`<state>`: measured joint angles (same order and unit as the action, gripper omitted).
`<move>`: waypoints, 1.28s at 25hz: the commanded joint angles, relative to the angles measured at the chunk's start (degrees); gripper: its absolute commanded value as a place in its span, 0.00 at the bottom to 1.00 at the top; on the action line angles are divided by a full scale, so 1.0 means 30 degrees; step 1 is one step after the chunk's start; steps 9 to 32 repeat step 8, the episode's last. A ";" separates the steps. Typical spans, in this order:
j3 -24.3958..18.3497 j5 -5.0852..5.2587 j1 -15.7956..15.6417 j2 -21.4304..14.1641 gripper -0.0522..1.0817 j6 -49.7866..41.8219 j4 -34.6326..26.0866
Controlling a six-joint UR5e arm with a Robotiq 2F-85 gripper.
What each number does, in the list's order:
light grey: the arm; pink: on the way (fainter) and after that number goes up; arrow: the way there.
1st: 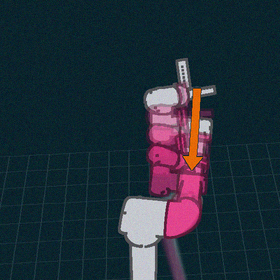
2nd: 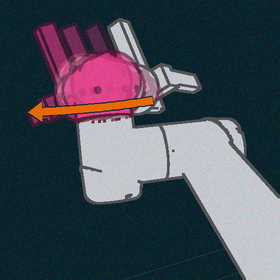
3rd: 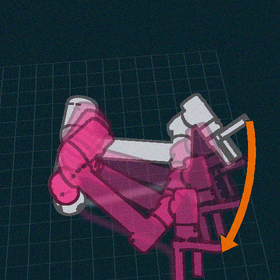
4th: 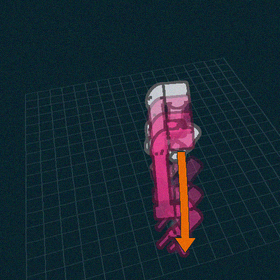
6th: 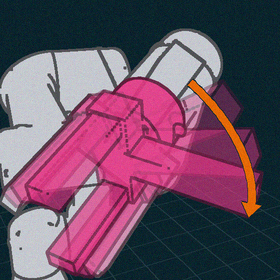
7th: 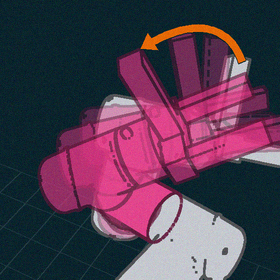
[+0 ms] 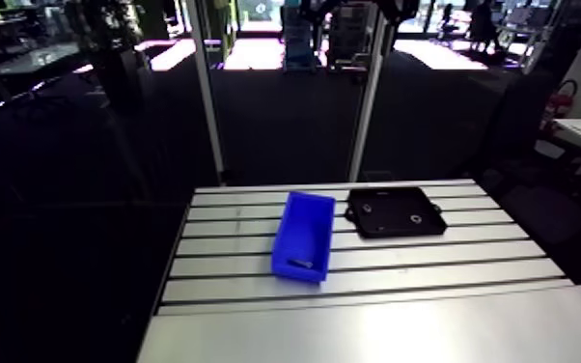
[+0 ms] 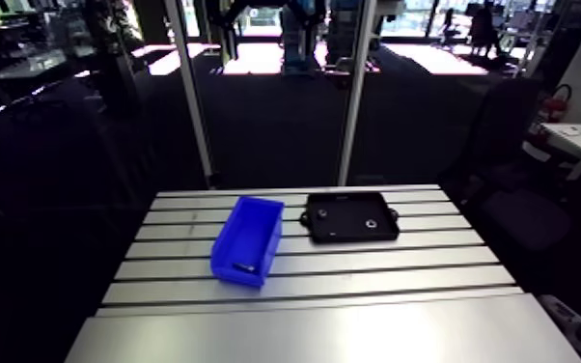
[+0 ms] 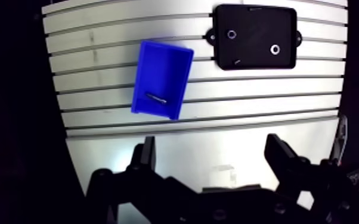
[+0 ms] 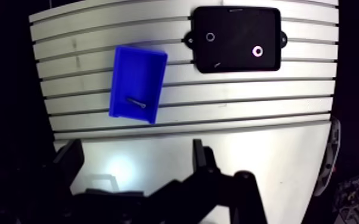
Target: Pick up the M10 bolt from the tray and put it into the blue bin.
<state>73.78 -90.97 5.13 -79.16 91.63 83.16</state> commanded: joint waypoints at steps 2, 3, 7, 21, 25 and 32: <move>-0.0001 0.0016 0.0108 -0.0053 0.06 -0.0059 0.0067; 0.0028 0.0045 0.0108 -0.0024 0.06 -0.0059 0.0096; -0.0001 0.0075 0.0108 0.0093 0.06 -0.0088 0.0154; -0.0001 0.0075 0.0079 0.0152 0.06 -0.0088 0.0213; -0.0001 0.0075 0.0079 0.0152 0.06 -0.0088 0.0213; -0.0001 0.0075 0.0079 0.0152 0.06 -0.0088 0.0213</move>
